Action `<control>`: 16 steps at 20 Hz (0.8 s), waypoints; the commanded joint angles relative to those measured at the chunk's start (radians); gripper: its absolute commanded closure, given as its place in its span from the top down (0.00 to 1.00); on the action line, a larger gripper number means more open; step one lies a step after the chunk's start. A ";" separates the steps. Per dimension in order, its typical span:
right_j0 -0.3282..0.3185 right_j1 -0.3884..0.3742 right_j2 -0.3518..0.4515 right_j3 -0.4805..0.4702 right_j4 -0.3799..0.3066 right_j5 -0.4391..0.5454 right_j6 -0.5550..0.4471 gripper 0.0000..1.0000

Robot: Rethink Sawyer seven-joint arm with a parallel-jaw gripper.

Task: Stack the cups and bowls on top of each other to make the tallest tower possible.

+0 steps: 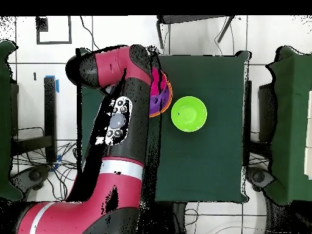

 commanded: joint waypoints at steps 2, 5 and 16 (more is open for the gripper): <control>-0.012 -0.002 0.074 0.082 0.017 -0.024 0.102 1.00; -0.019 -0.003 0.079 0.081 0.019 -0.025 0.084 1.00; -0.029 -0.010 0.087 0.078 0.016 -0.027 0.054 1.00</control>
